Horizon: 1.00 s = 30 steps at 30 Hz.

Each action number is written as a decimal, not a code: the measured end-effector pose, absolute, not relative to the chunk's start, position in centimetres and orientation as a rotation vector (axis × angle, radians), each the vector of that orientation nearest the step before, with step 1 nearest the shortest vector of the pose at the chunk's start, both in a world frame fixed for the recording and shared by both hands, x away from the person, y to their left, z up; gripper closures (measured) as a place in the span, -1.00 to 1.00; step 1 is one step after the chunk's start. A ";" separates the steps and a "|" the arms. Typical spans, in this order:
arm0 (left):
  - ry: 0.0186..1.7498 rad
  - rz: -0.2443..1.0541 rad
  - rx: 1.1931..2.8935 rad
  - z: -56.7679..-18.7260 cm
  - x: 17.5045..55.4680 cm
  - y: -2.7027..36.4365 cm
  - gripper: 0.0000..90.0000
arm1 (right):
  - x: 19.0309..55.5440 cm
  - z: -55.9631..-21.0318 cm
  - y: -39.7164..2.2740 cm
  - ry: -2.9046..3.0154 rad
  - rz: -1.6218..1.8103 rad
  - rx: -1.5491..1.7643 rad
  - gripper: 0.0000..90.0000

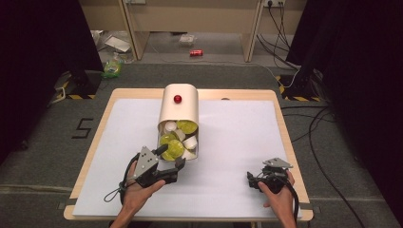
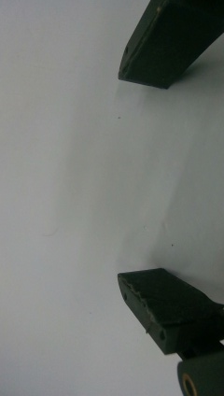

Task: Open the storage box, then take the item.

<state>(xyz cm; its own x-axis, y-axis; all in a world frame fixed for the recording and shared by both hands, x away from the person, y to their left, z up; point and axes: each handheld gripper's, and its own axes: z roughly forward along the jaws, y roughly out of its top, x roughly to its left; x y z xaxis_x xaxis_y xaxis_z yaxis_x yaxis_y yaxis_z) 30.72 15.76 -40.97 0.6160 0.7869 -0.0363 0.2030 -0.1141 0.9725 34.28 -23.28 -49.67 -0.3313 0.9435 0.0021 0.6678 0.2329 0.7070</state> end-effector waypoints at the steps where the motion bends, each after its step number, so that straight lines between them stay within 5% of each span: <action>1: 0.835 0.619 1.646 -40.8 30.8 15.8 -0.49 | 34.3 -49.7 -23.3 2.083 0.865 1.479 -0.89; 30: 0.883 0.682 1.661 -40.9 32.8 15.3 -0.47 | 34.3 -49.7 -23.3 2.084 0.865 1.478 -0.89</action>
<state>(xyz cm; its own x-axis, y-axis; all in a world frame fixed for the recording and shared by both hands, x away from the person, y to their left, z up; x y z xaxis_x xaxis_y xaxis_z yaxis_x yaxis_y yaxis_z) 32.76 15.29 -40.91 0.5597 0.8287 0.0000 0.2092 -0.1413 0.9676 34.29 -23.28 -49.67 -0.3314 0.9435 0.0026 0.6679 0.2326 0.7070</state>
